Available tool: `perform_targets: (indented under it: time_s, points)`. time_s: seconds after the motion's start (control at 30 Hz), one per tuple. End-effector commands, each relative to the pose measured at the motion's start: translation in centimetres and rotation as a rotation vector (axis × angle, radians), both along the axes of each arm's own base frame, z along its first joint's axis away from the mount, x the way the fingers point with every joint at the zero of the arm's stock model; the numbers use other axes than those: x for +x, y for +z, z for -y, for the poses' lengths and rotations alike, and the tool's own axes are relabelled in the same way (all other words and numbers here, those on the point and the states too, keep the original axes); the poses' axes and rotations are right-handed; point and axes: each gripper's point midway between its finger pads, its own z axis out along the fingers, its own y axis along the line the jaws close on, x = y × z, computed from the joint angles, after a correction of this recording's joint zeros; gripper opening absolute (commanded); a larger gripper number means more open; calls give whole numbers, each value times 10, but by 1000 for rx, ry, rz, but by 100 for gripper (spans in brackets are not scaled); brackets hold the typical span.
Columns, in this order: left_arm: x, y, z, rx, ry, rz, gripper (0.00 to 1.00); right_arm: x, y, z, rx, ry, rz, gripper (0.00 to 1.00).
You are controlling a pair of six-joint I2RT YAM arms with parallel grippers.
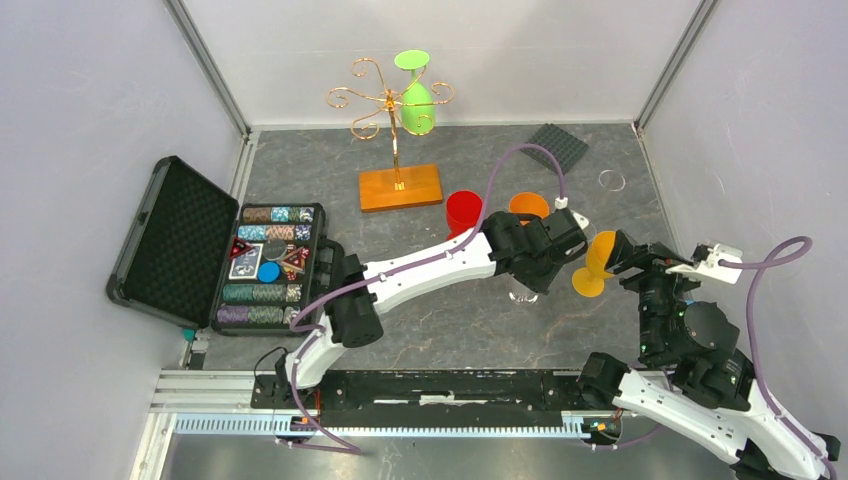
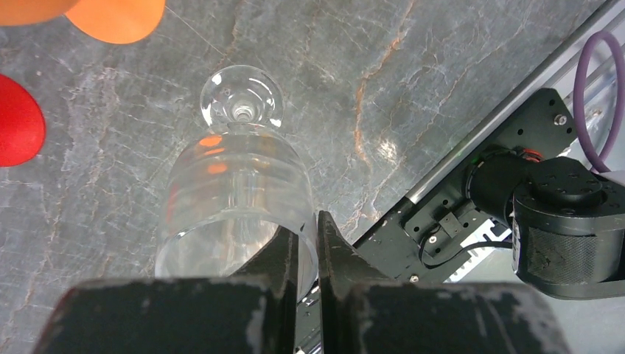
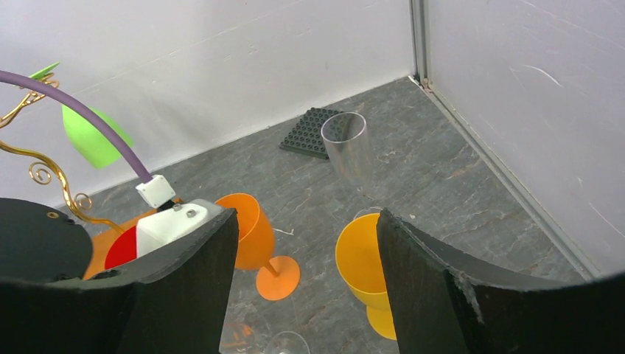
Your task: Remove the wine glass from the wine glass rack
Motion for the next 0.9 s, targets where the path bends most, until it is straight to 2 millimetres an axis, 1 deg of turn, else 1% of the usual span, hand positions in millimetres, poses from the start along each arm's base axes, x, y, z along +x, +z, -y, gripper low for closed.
perform_targets:
  time_s: [0.0, 0.07, 0.17, 0.23, 0.3, 0.43, 0.53, 0.63, 0.77, 0.87]
  points:
    - [-3, 24, 11, -55, -46, 27, 10, -4, 7, 8, 20, -8, 10, 73]
    - [-4, 20, 13, -49, -55, 22, 15, -4, 6, 6, 19, -4, 8, 73]
    - [-5, 16, 15, -45, -70, 15, 20, -3, 4, 4, 18, -2, 3, 73]
    - [-5, 17, 17, -52, -76, 14, 25, -2, 2, 2, 18, 4, 1, 73]
    - [-1, 23, 17, -62, -71, 27, 31, -1, 0, 0, 16, 5, -2, 73]
    - [6, 46, 20, -124, -65, 42, 42, -1, 0, -1, 19, 13, -3, 73]
    - [6, 68, 20, -178, -80, 58, 49, -1, 2, -1, 27, 15, -1, 73]
    - [6, 89, 15, -218, -83, 76, 52, -1, 2, -2, 35, 16, 1, 73]
    - [8, 116, 2, -257, -86, 105, 56, 0, 3, -6, 37, 29, 2, 73]
    - [15, 140, -14, -302, -78, 141, 61, 0, 8, -12, 62, 66, 12, 77]
